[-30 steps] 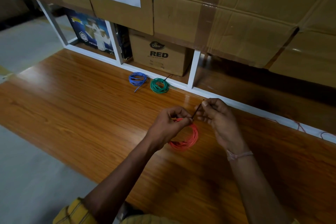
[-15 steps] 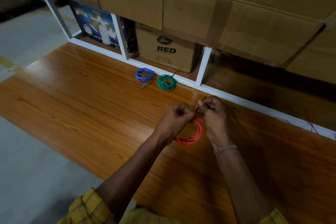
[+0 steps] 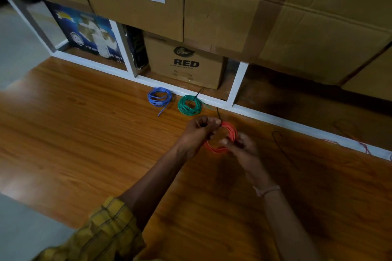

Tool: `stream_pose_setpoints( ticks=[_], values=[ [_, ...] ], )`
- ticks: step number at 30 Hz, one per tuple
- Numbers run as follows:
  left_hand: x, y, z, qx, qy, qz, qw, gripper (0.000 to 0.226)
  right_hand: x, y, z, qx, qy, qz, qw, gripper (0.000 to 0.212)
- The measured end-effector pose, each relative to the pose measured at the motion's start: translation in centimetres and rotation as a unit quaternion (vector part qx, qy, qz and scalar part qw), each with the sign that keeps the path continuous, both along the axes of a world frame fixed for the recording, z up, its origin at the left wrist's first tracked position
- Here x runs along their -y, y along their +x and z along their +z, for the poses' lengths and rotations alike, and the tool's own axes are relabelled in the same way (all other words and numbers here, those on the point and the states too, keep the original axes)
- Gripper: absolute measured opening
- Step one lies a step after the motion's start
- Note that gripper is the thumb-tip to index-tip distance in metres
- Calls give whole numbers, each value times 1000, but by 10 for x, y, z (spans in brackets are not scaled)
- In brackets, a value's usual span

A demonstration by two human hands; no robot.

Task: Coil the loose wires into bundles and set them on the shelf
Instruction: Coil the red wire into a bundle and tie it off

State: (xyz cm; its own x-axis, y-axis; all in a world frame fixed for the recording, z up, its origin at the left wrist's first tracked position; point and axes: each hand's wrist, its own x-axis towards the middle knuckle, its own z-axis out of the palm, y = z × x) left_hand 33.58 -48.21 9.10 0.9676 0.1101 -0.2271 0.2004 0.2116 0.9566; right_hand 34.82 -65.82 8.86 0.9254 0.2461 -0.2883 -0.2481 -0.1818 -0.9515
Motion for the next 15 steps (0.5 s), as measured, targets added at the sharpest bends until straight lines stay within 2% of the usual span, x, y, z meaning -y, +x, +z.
stream_pose_setpoints(
  ticks=[4, 7, 9, 11, 12, 15],
  values=[
    [-19, 32, -20, 17, 135, -28, 990, 13, -16, 28, -24, 26, -71, -80, 994, 20],
    [-29, 50, -26, 42, 212, -17, 976, 30, -22, 58, -35, 34, -85, -106, 990, 19],
    [-30, 58, -31, 71, 257, -10, 964, 33, -27, 75, -42, 26, -102, -103, 989, 28],
    [-30, 60, -39, 91, 303, 6, 949, 32, -27, 88, -58, 7, -114, -103, 988, 44],
    [-29, 58, -43, 87, 318, 17, 944, 33, -28, 90, -62, -1, -119, -111, 987, 50],
    [-26, 44, -48, 54, 319, 34, 946, 35, -29, 85, -54, 7, -125, -134, 983, 48]
  ],
)
